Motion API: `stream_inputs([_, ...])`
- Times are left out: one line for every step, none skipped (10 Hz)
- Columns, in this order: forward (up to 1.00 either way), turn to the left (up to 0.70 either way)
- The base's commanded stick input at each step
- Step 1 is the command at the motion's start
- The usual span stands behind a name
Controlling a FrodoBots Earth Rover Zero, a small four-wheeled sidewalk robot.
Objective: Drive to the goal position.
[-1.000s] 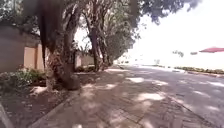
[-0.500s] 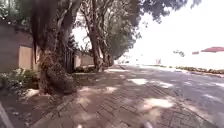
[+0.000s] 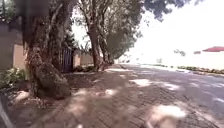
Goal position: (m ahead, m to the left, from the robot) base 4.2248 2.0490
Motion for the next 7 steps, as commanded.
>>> stream_inputs([0.70,0.00])
stream_inputs([0.70,0.00])
stream_inputs([0.70,0.00])
stream_inputs([0.70,0.00])
stream_inputs([0.70,0.00])
stream_inputs([0.70,0.00])
stream_inputs([0.70,0.00])
